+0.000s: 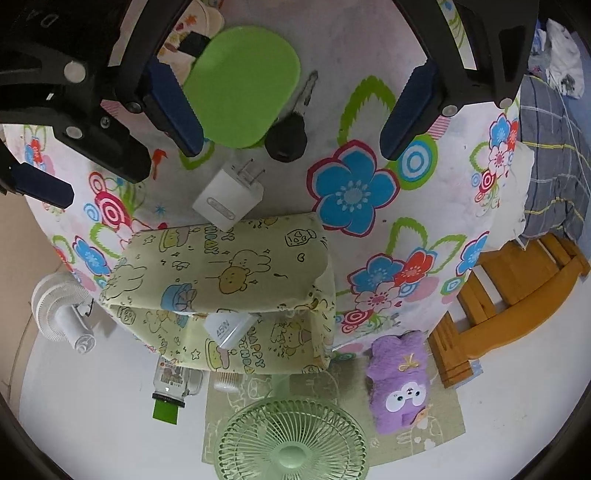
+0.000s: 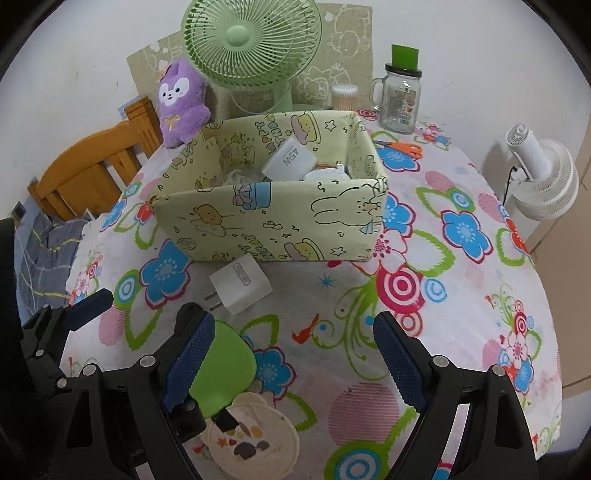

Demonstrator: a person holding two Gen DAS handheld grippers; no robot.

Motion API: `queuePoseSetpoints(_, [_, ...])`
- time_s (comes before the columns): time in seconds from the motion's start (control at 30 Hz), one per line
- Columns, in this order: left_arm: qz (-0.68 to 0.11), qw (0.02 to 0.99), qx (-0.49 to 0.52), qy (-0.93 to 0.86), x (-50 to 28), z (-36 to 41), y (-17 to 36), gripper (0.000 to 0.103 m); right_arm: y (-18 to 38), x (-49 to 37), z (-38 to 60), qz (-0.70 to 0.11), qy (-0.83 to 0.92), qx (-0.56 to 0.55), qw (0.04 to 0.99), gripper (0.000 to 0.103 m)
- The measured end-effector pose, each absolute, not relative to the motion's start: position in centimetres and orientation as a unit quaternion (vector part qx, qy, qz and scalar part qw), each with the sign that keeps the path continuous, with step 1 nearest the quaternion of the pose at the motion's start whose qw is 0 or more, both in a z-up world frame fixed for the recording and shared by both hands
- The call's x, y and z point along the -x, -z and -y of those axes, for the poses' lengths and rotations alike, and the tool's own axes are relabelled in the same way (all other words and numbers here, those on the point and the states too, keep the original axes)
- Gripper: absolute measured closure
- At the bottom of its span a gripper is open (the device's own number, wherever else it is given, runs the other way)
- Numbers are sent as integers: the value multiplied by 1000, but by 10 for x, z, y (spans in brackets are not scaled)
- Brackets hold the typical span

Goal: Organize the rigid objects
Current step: 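Grasp the black car key with the left tool while the right tool grasps the small white plug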

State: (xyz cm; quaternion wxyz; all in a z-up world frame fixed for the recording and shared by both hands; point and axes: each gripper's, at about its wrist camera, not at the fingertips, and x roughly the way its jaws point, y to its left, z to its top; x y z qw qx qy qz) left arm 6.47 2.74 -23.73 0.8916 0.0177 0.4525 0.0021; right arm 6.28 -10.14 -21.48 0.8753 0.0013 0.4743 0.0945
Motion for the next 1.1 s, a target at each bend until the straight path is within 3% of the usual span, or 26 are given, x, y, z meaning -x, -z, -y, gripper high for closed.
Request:
queuePoseSetpoints(0.37, [-478,878,-17,-20,-87,-34,259,19,238,-82,99,-495,-99,-19,863,13])
queuePoseSetpoints(0.53, [-494,869,-19,-39,-92,-37,266,32,246,-87,95,-504,-104,-20,857,13])
queuePoseSetpoints(1.1, [-511,859,-16,-24,-91,-38,276,48,263,-105,79,-522,-121,3,844,13])
